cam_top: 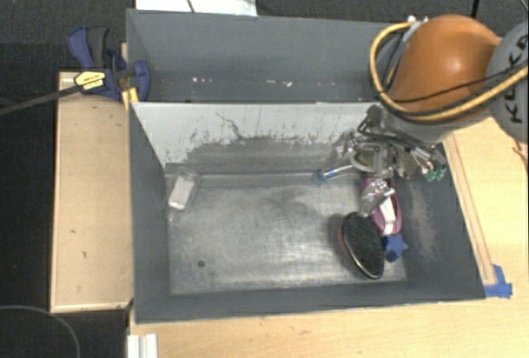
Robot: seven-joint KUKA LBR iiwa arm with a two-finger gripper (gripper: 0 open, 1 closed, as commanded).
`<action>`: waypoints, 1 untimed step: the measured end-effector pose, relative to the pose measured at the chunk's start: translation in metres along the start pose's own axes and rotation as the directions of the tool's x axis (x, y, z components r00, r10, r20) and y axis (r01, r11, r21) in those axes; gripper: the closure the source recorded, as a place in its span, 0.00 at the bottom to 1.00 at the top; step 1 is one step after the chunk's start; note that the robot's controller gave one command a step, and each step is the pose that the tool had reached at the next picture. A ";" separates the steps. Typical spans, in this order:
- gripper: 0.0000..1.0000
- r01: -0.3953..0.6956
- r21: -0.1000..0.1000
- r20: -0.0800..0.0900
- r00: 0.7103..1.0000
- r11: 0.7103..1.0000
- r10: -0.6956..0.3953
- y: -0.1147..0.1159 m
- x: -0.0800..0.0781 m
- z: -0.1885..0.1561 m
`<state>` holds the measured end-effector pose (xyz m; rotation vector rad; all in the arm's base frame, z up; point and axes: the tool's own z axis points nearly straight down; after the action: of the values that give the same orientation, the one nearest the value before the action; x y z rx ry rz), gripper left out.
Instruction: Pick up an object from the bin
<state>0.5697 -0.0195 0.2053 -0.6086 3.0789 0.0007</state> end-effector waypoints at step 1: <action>0.00 0.222 0.001 0.005 0.975 0.975 -0.222 0.011 0.053 0.134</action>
Offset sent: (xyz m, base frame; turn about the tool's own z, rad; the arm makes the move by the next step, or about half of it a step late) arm -0.0551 -0.0111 -0.1353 -0.2262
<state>0.5165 -0.0294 0.0715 -0.9465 2.9871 0.0011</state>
